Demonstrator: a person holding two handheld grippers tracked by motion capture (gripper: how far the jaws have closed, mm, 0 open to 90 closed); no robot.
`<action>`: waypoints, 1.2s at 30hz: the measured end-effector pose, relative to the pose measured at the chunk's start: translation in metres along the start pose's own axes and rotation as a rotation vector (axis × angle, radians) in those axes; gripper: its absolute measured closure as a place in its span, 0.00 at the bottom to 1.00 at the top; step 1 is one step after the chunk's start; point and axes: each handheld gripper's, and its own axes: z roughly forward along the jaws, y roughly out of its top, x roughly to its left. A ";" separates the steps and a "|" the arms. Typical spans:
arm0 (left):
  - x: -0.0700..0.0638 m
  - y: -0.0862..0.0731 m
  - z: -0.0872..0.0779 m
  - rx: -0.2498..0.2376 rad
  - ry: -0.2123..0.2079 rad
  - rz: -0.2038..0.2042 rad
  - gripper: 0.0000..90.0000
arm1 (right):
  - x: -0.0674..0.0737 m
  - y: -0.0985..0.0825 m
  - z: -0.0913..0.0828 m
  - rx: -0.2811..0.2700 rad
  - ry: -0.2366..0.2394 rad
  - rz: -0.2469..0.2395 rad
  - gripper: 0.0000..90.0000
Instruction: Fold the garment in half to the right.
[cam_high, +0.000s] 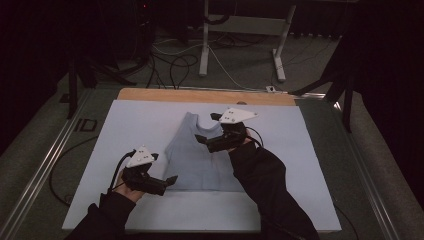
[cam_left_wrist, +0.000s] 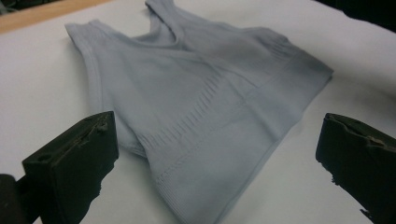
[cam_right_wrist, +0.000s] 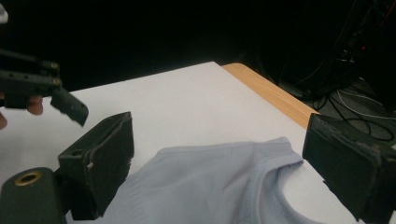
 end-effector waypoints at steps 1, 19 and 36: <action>0.001 -0.002 0.002 -0.001 0.001 -0.007 0.00 | 0.000 0.000 0.004 0.006 0.001 0.001 0.10; 0.012 -0.034 0.039 0.200 -0.010 -0.135 0.04 | 0.001 -0.015 0.035 0.057 0.037 0.004 0.10; 0.017 -0.037 0.049 0.251 -0.028 -0.208 0.40 | 0.003 -0.017 0.037 0.062 0.043 0.009 0.10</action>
